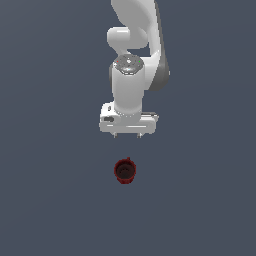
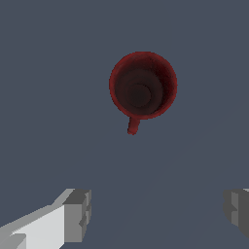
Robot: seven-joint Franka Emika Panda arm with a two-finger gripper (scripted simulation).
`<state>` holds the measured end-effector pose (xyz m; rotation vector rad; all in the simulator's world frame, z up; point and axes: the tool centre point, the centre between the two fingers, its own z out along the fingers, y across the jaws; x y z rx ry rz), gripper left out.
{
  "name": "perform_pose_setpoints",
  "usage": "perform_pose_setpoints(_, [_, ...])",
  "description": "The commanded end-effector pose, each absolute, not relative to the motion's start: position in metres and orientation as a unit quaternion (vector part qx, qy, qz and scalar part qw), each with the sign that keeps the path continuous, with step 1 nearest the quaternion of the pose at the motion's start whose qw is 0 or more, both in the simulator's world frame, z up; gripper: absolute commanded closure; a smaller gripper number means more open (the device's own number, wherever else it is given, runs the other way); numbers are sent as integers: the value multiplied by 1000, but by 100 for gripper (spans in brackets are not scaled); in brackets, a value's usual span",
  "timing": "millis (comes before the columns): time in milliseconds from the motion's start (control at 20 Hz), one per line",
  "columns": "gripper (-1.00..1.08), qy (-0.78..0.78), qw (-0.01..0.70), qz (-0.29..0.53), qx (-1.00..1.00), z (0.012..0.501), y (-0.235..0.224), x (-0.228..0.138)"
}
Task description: Pick up the object and move it to a goal position.
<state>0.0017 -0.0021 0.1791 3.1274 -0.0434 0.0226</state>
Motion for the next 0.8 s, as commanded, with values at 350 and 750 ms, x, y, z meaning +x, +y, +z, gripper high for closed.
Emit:
perform_pose_setpoints(350, [-60,5,12,2,1000,178,7,-2])
perform_pose_setpoints(750, [-60,18,12,3,1000,177,6,0])
